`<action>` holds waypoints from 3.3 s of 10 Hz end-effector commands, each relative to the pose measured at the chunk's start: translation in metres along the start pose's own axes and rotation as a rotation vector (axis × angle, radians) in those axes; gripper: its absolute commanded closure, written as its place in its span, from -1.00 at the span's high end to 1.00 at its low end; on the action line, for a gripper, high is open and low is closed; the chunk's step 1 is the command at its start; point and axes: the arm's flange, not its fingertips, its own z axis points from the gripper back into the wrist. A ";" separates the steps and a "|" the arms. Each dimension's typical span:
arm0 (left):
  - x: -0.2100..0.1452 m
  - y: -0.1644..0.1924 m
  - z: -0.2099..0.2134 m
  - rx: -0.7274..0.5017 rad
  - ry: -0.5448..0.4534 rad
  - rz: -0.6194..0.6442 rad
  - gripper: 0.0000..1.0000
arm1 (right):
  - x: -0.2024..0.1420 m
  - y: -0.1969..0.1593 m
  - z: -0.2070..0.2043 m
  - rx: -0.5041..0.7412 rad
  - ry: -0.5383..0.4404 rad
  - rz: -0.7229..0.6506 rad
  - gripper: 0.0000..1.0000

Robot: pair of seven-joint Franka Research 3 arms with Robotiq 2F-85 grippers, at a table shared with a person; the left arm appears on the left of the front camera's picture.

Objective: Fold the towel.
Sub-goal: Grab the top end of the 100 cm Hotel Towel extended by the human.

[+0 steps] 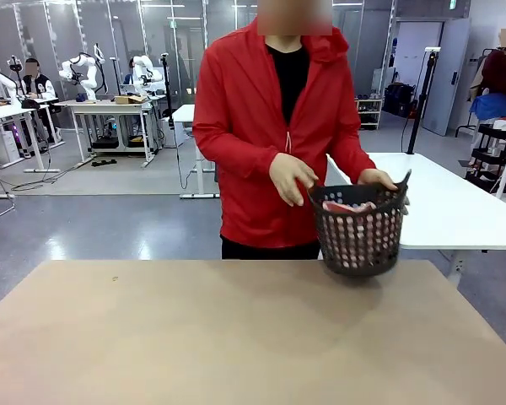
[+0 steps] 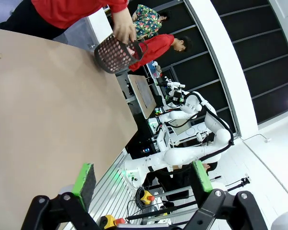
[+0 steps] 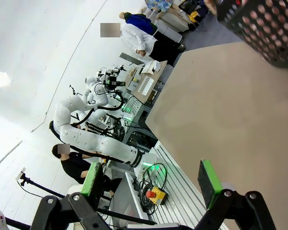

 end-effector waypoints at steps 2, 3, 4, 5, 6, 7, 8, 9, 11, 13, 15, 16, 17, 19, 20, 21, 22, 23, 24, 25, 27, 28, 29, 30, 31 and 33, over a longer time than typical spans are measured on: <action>-0.001 0.001 0.001 -0.011 0.004 -0.004 1.00 | 0.000 -0.001 0.000 0.014 -0.006 0.019 1.00; -0.001 0.001 0.001 -0.011 0.004 -0.004 1.00 | 0.000 -0.001 0.000 0.014 -0.006 0.019 1.00; -0.001 0.001 0.001 -0.011 0.004 -0.004 1.00 | 0.000 -0.001 0.000 0.014 -0.006 0.019 1.00; -0.001 0.001 0.001 -0.011 0.004 -0.004 1.00 | 0.000 -0.001 0.000 0.014 -0.006 0.019 1.00; -0.001 0.001 0.001 -0.011 0.004 -0.004 1.00 | 0.000 -0.001 0.000 0.014 -0.006 0.019 1.00; -0.001 0.001 0.001 -0.011 0.004 -0.004 1.00 | 0.000 -0.001 0.000 0.014 -0.006 0.019 1.00; -0.001 0.001 0.001 -0.011 0.004 -0.004 1.00 | 0.000 -0.001 0.000 0.014 -0.006 0.019 1.00; -0.001 0.001 0.001 -0.011 0.004 -0.004 1.00 | 0.000 -0.001 0.000 0.014 -0.006 0.019 1.00; -0.001 0.001 0.001 -0.011 0.004 -0.004 1.00 | 0.000 -0.001 0.000 0.014 -0.006 0.019 1.00; -0.001 0.001 0.001 -0.011 0.004 -0.004 1.00 | 0.000 -0.001 0.000 0.014 -0.006 0.019 1.00; -0.001 0.001 0.001 -0.011 0.004 -0.004 1.00 | 0.000 -0.001 0.000 0.014 -0.006 0.019 1.00; -0.001 0.001 0.001 -0.011 0.004 -0.004 1.00 | 0.000 -0.001 0.000 0.014 -0.006 0.019 1.00; -0.001 0.001 0.001 -0.011 0.004 -0.004 1.00 | 0.000 -0.001 0.000 0.014 -0.006 0.019 1.00; -0.001 0.001 0.001 -0.011 0.004 -0.004 1.00 | 0.000 -0.001 0.000 0.014 -0.006 0.019 1.00; -0.001 0.001 0.001 -0.011 0.004 -0.004 1.00 | 0.000 -0.001 0.000 0.014 -0.006 0.019 1.00; -0.001 0.001 0.001 -0.011 0.004 -0.004 1.00 | 0.000 -0.001 0.000 0.014 -0.006 0.019 1.00; -0.001 0.001 0.001 -0.011 0.004 -0.004 1.00 | 0.000 -0.001 0.000 0.014 -0.006 0.019 1.00; -0.001 0.001 0.001 -0.011 0.004 -0.004 1.00 | 0.000 -0.001 0.000 0.014 -0.006 0.019 1.00; -0.001 0.001 0.001 -0.011 0.004 -0.004 1.00 | 0.000 -0.001 0.000 0.014 -0.006 0.019 1.00; -0.001 0.001 0.001 -0.011 0.004 -0.004 1.00 | 0.000 -0.001 0.000 0.014 -0.006 0.019 1.00; -0.001 0.001 0.001 -0.011 0.004 -0.004 1.00 | 0.000 -0.001 0.000 0.014 -0.006 0.019 1.00; -0.001 0.001 0.001 -0.011 0.004 -0.004 1.00 | 0.000 -0.001 0.000 0.014 -0.006 0.019 1.00; -0.001 0.001 0.001 -0.011 0.004 -0.004 1.00 | 0.000 -0.001 0.000 0.014 -0.006 0.019 1.00; -0.001 0.001 0.001 -0.011 0.004 -0.004 1.00 | 0.000 -0.001 0.000 0.014 -0.006 0.019 1.00; -0.001 0.001 0.001 -0.011 0.004 -0.004 1.00 | 0.000 -0.001 0.000 0.014 -0.006 0.019 1.00; -0.001 0.001 0.001 -0.011 0.004 -0.004 1.00 | 0.000 -0.001 0.000 0.014 -0.006 0.019 1.00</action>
